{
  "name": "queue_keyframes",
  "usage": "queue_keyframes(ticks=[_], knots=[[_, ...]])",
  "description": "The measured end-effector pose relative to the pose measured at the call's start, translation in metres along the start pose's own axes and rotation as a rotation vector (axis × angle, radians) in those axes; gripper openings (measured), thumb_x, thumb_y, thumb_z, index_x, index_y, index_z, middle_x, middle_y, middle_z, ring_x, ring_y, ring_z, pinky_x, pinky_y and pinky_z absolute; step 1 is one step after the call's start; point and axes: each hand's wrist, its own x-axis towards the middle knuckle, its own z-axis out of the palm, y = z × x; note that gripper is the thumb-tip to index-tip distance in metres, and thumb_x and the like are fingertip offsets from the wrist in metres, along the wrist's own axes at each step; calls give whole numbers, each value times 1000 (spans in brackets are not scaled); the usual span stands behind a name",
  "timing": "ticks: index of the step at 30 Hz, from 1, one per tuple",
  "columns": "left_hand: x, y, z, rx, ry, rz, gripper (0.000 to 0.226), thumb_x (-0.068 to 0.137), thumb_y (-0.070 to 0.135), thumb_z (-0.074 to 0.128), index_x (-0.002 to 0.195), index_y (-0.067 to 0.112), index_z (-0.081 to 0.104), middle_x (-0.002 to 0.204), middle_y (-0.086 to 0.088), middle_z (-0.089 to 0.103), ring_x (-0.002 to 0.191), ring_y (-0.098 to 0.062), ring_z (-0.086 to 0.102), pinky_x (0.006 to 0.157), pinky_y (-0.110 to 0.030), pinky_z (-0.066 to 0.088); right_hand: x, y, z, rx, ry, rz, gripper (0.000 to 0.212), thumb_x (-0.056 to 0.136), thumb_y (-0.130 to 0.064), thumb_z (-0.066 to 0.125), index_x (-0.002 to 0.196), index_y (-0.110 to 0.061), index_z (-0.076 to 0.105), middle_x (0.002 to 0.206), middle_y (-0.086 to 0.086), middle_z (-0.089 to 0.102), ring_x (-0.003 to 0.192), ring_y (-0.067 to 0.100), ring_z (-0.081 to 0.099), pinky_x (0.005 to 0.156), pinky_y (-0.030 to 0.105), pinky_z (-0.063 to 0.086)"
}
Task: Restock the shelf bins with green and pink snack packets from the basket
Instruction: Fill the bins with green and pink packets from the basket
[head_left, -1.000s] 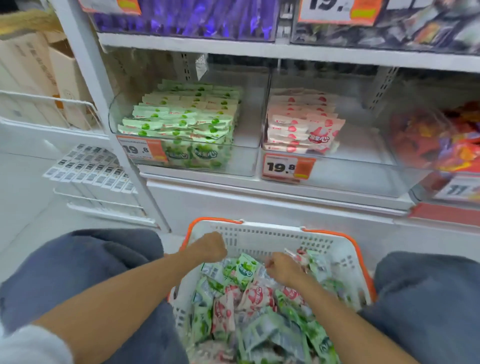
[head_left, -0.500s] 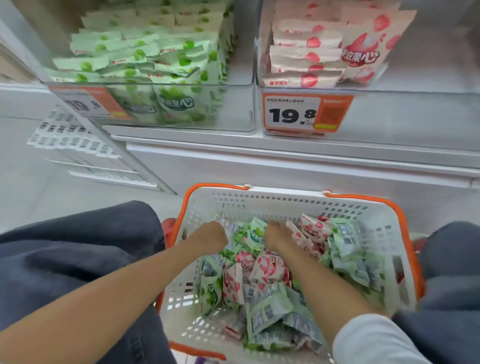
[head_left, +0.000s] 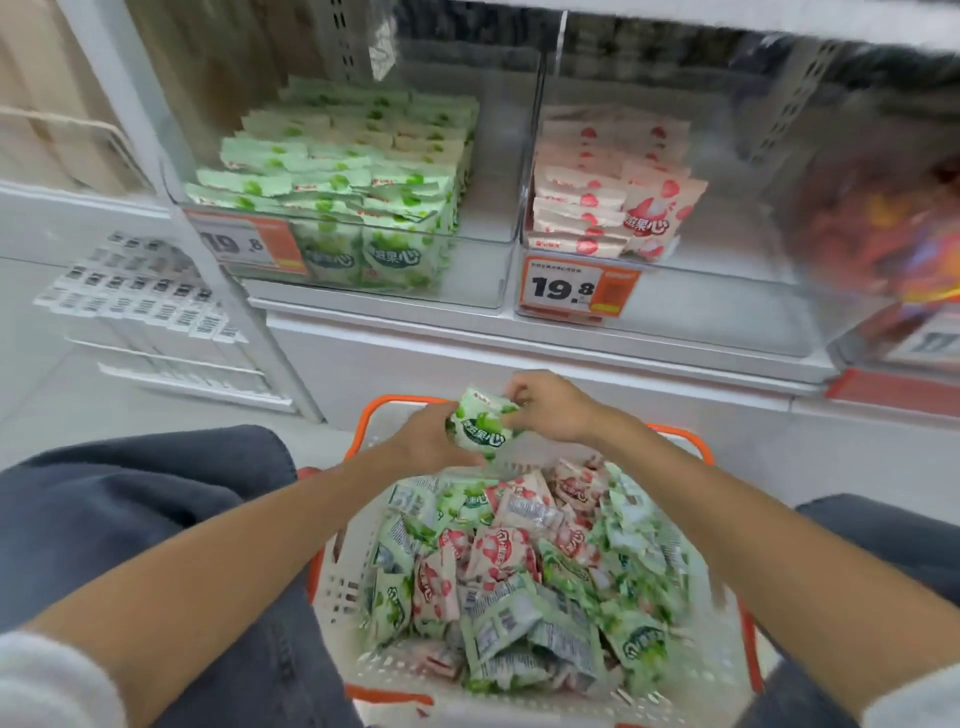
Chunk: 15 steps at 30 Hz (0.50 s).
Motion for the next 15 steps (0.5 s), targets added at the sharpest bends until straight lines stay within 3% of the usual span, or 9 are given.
queue_keyframes(ticks=[2, 4, 6, 8, 10, 13, 15], knots=[[-9, 22, -16, 43, 74, 105, 30, 75, 25, 84, 98, 14, 69, 98, -5, 73, 82, -13, 63, 73, -28, 52, -16, -40, -27, -88, -26, -24, 25, 78, -10, 76, 95, -17, 59, 97, 8, 62, 80, 21, 58, 71, 33, 47], [-20, 43, -35, 64, 147, 167, 22, 75, 26, 84, 84, 17, 66, 80, 0, 69, 71, -11, 58, 58, -21, 44, -31, -76, -47, -267, -53, -49, 33, 76, -15, 79, 104, -16, 62, 100, 1, 62, 87, 16, 59, 71, 27, 46], [-30, 60, -53, 38, 200, 242, 22, 73, 23, 85, 84, 17, 68, 74, 3, 64, 68, -12, 57, 51, -14, 38, -40, -109, -60, -498, -29, -88, 19, 78, -20, 78, 80, -17, 60, 78, -2, 57, 72, 15, 52, 58, 28, 36], [-39, 74, -73, 56, 269, 308, 32, 71, 26, 87, 95, 13, 70, 82, 3, 65, 73, -13, 58, 55, -16, 39, -47, -138, -72, -642, 60, -138, 31, 80, -23, 75, 67, -16, 48, 65, 0, 46, 65, 19, 43, 54, 34, 26], [-44, 83, -98, 119, 415, 346, 47, 71, 27, 85, 112, 17, 63, 97, 3, 63, 82, -13, 58, 69, -24, 47, -54, -165, -86, -706, 160, -180, 27, 82, -23, 73, 70, -12, 52, 64, 2, 45, 64, 21, 43, 54, 36, 24], [-49, 95, -138, 151, 658, 399, 53, 77, 12, 71, 125, 23, 51, 115, 2, 55, 93, -13, 52, 79, -34, 48, -57, -198, -113, -627, 298, -205, 21, 83, -21, 72, 74, -7, 59, 66, 3, 53, 62, 20, 49, 52, 33, 32], [-44, 100, -163, 208, 751, 403, 48, 84, 6, 61, 128, 20, 51, 123, -1, 55, 105, -19, 53, 88, -39, 48, -47, -209, -128, -530, 414, -236, 16, 81, -21, 73, 80, -6, 66, 74, 6, 62, 69, 20, 56, 59, 32, 42]])
